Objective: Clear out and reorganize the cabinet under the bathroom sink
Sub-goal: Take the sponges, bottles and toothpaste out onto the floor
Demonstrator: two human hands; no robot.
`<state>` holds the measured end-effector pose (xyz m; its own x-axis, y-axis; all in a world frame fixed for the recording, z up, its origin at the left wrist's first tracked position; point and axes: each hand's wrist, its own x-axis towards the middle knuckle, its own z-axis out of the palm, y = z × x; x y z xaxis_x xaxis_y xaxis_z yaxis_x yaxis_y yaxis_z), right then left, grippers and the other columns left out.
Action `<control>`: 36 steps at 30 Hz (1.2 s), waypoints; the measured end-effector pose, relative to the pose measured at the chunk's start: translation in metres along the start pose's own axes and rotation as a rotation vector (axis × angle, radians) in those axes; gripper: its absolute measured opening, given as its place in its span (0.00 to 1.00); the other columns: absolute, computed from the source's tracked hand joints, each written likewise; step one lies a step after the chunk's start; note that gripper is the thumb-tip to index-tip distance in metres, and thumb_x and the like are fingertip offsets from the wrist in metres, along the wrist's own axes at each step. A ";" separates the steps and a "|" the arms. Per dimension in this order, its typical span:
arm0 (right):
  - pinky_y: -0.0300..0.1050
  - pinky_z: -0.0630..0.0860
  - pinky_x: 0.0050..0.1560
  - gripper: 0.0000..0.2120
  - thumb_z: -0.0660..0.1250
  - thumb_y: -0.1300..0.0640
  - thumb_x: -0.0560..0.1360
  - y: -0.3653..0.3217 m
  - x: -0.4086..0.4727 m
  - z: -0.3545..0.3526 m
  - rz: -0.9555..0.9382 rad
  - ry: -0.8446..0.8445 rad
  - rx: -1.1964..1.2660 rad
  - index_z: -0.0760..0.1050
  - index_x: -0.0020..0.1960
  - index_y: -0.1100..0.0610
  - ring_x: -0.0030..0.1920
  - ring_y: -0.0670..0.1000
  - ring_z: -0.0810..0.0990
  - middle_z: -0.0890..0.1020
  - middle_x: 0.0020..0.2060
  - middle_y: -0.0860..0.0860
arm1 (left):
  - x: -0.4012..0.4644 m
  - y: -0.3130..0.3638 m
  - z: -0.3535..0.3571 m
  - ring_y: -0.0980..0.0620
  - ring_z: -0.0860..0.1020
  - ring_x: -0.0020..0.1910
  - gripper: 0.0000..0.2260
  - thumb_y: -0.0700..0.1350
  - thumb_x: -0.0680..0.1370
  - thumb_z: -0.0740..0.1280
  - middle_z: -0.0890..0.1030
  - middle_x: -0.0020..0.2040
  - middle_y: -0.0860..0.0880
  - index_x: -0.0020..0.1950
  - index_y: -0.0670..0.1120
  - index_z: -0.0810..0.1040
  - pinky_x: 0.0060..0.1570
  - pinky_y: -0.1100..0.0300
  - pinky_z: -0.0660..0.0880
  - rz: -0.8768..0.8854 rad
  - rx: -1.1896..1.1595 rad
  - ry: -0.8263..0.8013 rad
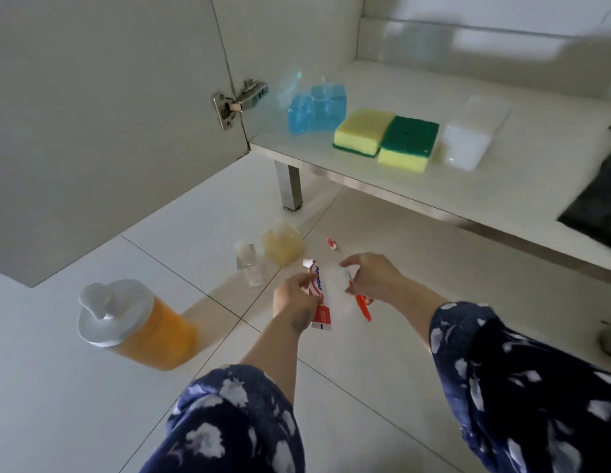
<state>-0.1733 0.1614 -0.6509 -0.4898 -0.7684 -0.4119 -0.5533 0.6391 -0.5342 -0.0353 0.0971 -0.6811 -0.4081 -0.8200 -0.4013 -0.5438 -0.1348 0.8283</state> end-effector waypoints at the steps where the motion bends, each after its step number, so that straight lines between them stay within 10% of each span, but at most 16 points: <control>1: 0.35 0.73 0.31 0.28 0.74 0.62 0.70 0.005 0.004 0.003 0.020 0.006 0.007 0.71 0.67 0.50 0.38 0.49 0.80 0.79 0.59 0.54 | 0.002 -0.003 0.007 0.52 0.79 0.45 0.23 0.31 0.72 0.67 0.78 0.58 0.50 0.63 0.49 0.78 0.40 0.66 0.75 -0.007 -0.003 -0.009; 7: 0.38 0.74 0.51 0.29 0.73 0.61 0.70 0.032 0.027 0.013 0.056 0.005 -0.090 0.70 0.69 0.50 0.56 0.52 0.79 0.75 0.65 0.51 | 0.037 0.003 0.033 0.50 0.81 0.46 0.23 0.31 0.71 0.65 0.78 0.54 0.52 0.62 0.51 0.78 0.45 0.59 0.79 -0.009 0.018 -0.037; 17: 0.43 0.80 0.41 0.27 0.73 0.63 0.70 0.046 0.041 0.028 0.088 -0.041 -0.045 0.69 0.66 0.52 0.35 0.52 0.81 0.79 0.42 0.52 | 0.062 -0.014 0.040 0.50 0.79 0.47 0.21 0.32 0.72 0.67 0.80 0.56 0.48 0.60 0.52 0.78 0.46 0.58 0.79 -0.086 0.071 -0.027; 21: 0.39 0.78 0.33 0.27 0.70 0.62 0.72 0.039 0.032 0.028 0.104 -0.045 -0.066 0.68 0.69 0.52 0.28 0.49 0.79 0.82 0.49 0.55 | 0.053 -0.005 0.031 0.54 0.74 0.48 0.18 0.37 0.74 0.68 0.78 0.62 0.48 0.62 0.51 0.77 0.44 0.63 0.70 -0.014 0.133 -0.020; 28: 0.38 0.77 0.34 0.24 0.68 0.63 0.75 0.001 0.010 -0.010 0.004 0.012 -0.017 0.69 0.69 0.52 0.28 0.47 0.77 0.80 0.57 0.54 | 0.037 0.039 0.003 0.55 0.74 0.47 0.15 0.40 0.75 0.66 0.78 0.60 0.52 0.60 0.54 0.77 0.45 0.63 0.69 0.178 0.169 0.033; 36: 0.41 0.81 0.36 0.16 0.66 0.62 0.75 -0.067 0.003 -0.119 -0.154 0.130 0.093 0.73 0.62 0.54 0.31 0.53 0.83 0.83 0.35 0.56 | 0.047 0.143 -0.044 0.52 0.77 0.56 0.11 0.43 0.77 0.65 0.80 0.59 0.52 0.58 0.51 0.80 0.52 0.60 0.74 0.397 0.216 0.227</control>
<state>-0.2180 0.1197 -0.5284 -0.4904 -0.8421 -0.2243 -0.5667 0.5037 -0.6520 -0.1004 0.0147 -0.5645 -0.4580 -0.8879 0.0434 -0.5280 0.3110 0.7902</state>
